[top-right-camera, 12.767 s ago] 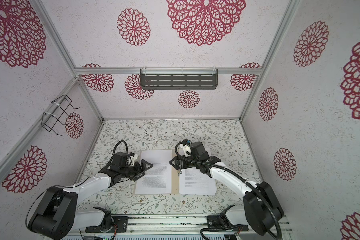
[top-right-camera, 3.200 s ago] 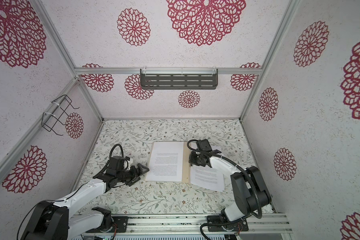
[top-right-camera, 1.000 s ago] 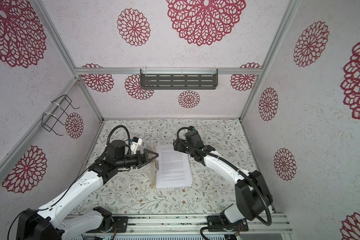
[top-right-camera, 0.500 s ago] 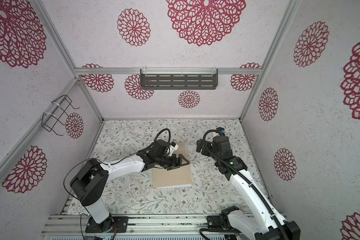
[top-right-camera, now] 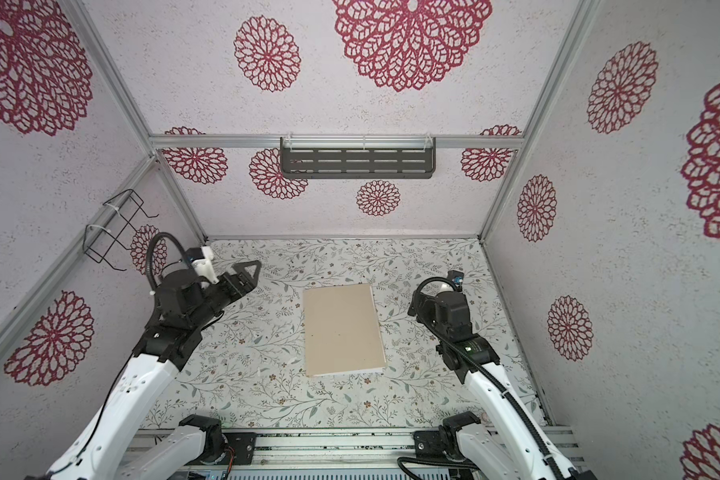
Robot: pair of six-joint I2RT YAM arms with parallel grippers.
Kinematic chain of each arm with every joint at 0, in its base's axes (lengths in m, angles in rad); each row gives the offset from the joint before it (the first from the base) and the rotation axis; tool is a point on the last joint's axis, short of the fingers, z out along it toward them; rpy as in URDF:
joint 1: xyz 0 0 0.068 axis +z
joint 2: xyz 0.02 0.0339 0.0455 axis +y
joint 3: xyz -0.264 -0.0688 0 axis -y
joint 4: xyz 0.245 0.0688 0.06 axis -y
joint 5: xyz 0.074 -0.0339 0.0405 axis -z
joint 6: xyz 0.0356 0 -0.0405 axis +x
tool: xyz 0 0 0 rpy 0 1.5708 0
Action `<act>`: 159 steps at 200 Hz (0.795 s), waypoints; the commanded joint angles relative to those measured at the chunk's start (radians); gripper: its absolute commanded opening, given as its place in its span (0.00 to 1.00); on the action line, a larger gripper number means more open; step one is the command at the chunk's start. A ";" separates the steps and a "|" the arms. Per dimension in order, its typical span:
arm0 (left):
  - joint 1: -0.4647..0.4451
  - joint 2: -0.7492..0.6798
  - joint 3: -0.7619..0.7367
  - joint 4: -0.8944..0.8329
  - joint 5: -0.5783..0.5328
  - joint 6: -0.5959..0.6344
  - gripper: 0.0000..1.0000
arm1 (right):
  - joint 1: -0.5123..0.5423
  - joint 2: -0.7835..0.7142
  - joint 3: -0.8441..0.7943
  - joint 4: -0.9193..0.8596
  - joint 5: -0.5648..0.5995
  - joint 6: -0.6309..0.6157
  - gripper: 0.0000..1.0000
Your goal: Put the files into the folder
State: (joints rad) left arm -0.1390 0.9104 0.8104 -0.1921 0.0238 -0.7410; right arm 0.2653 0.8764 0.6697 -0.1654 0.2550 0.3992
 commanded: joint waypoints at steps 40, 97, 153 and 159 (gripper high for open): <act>0.170 0.053 -0.348 0.344 -0.706 0.255 0.97 | -0.253 0.148 -0.254 0.569 0.001 -0.119 0.99; 0.334 0.356 -0.386 0.731 -0.504 0.349 0.97 | -0.296 0.401 -0.441 1.170 -0.010 -0.274 0.99; 0.274 0.564 -0.427 1.047 -0.398 0.499 0.97 | -0.290 0.649 -0.405 1.333 -0.162 -0.359 0.99; 0.259 0.615 -0.442 1.116 -0.385 0.523 0.97 | -0.284 0.665 -0.426 1.397 -0.165 -0.361 0.99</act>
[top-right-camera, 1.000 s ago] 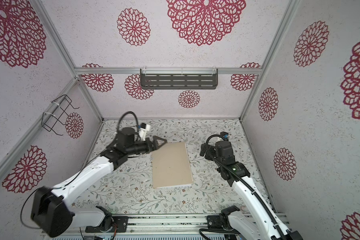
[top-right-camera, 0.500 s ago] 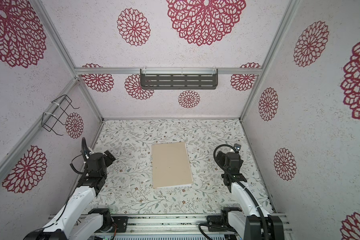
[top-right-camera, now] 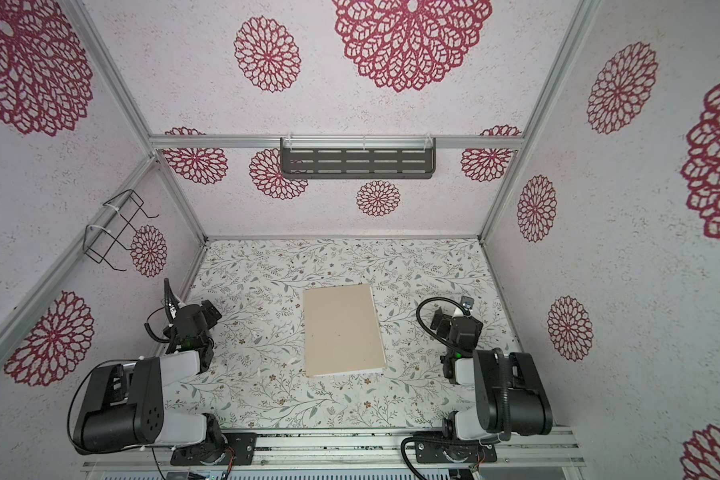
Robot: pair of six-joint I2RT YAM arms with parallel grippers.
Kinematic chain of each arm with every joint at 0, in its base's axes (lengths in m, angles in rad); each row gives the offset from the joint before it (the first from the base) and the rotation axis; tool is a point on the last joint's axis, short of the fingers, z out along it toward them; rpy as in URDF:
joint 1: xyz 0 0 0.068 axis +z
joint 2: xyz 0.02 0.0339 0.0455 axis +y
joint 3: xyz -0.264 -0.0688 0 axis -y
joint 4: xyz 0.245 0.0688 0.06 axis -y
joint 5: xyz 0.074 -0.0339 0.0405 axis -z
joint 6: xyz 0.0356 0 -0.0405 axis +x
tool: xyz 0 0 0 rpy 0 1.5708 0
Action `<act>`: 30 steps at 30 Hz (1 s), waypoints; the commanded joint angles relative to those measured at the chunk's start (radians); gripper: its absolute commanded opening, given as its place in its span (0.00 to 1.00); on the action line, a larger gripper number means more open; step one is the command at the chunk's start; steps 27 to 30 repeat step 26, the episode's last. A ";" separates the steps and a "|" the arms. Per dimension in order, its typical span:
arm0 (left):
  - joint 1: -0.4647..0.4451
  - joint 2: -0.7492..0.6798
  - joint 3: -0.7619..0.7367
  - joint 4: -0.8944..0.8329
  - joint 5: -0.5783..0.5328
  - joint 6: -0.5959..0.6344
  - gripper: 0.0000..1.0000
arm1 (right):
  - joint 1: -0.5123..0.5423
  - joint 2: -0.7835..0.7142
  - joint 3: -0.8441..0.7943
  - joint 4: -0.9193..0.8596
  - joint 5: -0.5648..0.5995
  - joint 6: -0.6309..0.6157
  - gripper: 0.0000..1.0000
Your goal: Put the files into the folder
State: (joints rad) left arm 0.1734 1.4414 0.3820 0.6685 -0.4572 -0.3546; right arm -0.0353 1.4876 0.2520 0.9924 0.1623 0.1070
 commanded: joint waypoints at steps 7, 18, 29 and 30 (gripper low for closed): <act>-0.063 0.132 0.012 0.299 0.064 0.170 0.97 | 0.014 0.042 -0.009 0.216 -0.029 -0.055 0.99; -0.099 0.125 0.014 0.289 0.030 0.201 0.97 | 0.043 0.050 0.019 0.179 -0.004 -0.086 0.99; -0.099 0.125 0.014 0.289 0.030 0.201 0.97 | 0.044 0.044 0.014 0.178 -0.004 -0.088 0.99; -0.099 0.125 0.014 0.289 0.030 0.201 0.97 | 0.044 0.044 0.014 0.178 -0.004 -0.088 0.99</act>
